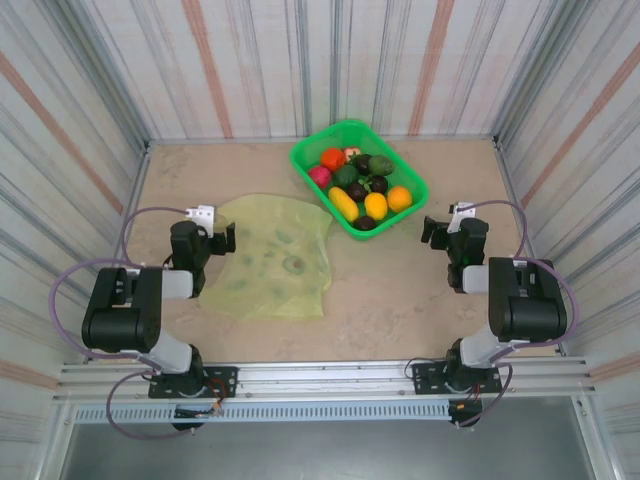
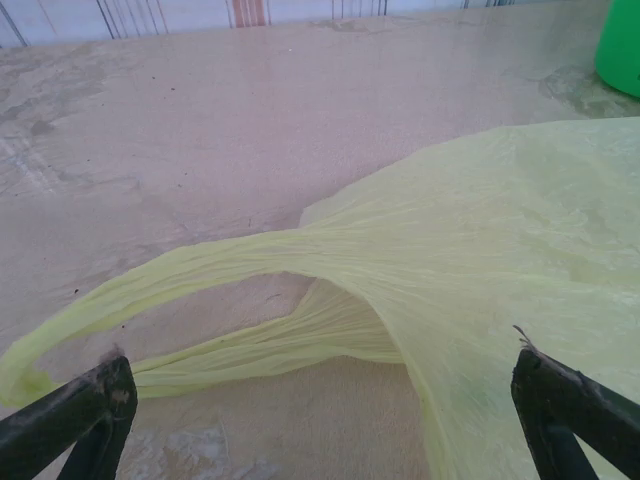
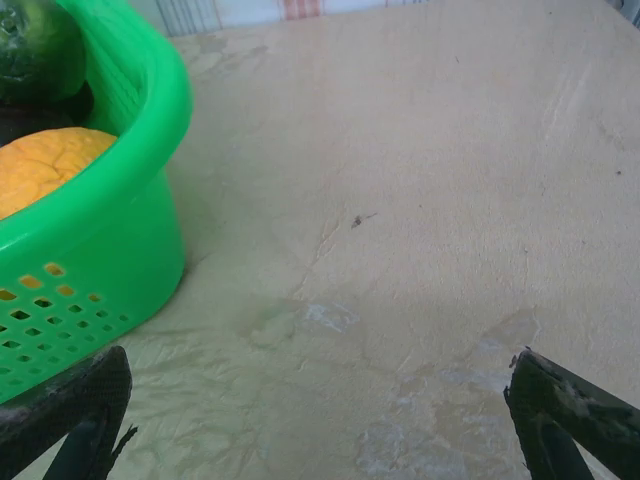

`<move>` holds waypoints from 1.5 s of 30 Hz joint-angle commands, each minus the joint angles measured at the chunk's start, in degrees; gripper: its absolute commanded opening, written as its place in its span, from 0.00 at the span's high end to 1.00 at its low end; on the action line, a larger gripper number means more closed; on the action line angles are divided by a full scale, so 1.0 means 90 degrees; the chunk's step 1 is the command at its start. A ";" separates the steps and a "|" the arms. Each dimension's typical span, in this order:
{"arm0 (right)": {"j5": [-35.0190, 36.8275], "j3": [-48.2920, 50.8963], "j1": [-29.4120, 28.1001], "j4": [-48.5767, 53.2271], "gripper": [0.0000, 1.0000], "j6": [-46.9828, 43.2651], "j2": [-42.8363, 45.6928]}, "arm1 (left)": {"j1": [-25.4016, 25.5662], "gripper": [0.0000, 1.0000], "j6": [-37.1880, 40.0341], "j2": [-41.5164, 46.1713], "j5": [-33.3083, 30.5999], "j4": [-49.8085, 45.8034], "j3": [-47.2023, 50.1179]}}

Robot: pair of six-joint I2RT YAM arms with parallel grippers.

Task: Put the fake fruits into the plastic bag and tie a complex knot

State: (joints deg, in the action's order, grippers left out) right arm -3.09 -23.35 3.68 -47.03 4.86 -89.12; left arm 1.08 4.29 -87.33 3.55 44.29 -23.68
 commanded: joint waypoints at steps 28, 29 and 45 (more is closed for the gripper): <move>-0.0037 0.0004 0.0012 0.0029 0.01 -0.0011 0.0038 | 0.0049 0.01 0.0095 0.0084 -0.0077 -0.0019 -0.0054; -0.0040 -0.0002 0.0015 0.0029 0.01 -0.0012 0.0030 | 0.0047 0.01 0.0095 0.0084 -0.0074 -0.0026 -0.0053; 0.1429 -0.0078 -0.0443 0.1588 0.01 0.0125 0.1948 | 0.0486 0.01 -0.0039 0.1682 -0.1825 -0.1149 -0.0170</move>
State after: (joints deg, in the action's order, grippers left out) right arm 1.50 -23.38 0.58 -38.46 4.27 -76.69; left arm 4.49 4.25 -76.05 -5.58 36.58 -24.03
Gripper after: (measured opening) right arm 0.991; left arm 0.986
